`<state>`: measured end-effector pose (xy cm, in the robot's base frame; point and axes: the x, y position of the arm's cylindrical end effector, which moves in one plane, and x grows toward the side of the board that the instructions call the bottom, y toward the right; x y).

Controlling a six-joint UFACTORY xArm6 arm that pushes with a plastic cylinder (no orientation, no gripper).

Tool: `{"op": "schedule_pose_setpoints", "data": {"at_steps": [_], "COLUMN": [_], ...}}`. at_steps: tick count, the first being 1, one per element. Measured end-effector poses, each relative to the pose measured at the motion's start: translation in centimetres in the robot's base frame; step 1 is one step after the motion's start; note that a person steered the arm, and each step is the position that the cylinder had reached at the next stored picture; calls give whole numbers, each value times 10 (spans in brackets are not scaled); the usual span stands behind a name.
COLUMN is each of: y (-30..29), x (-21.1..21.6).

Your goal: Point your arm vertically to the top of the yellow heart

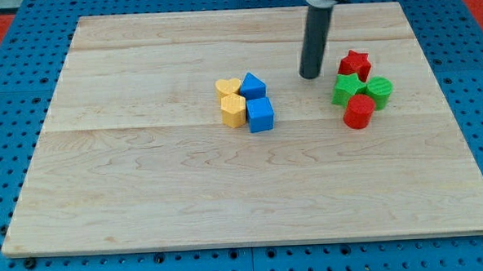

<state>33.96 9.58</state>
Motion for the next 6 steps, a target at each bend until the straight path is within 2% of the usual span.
{"op": "schedule_pose_setpoints", "data": {"at_steps": [1,2,3,5,6], "y": [-46,-80,-80,-140,-146], "x": [-52,-78,-78,-54,-52]}}
